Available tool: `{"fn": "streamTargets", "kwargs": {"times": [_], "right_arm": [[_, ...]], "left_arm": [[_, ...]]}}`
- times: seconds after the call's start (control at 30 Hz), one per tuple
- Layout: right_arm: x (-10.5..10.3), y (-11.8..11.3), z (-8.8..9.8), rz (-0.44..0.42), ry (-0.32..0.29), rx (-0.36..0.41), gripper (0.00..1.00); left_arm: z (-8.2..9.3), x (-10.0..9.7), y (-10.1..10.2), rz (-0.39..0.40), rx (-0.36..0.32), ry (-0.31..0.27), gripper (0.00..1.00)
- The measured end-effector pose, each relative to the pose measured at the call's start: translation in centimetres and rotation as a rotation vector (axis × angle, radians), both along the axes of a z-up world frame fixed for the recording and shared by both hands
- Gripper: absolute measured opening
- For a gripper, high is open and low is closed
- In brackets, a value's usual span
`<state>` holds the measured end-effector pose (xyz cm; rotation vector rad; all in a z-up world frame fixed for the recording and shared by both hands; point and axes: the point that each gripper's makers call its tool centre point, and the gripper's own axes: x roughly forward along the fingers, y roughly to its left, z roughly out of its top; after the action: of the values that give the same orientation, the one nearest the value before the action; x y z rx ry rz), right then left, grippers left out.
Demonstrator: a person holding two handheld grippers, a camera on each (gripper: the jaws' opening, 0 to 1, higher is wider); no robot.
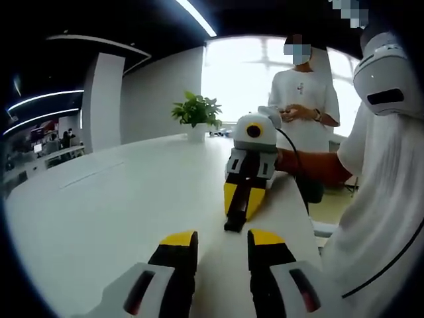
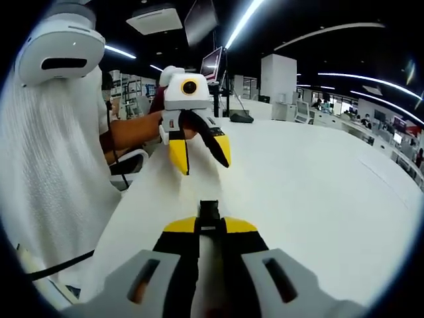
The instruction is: Snap the two parts of the plastic buckle together until the buckle closes and remains connected.
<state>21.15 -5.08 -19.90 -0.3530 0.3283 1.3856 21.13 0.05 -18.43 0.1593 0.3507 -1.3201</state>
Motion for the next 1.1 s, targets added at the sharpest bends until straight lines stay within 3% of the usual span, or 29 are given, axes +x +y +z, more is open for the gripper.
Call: {"fn": "streamTargets", "kwargs": {"times": [1.1], "right_arm": [[6.3, -0.6, 0.1, -0.016, -0.004, 0.000, 0.12]], "left_arm": [[0.1, 3.0, 3.1, 0.184, -0.020, 0.007, 0.30]]}}
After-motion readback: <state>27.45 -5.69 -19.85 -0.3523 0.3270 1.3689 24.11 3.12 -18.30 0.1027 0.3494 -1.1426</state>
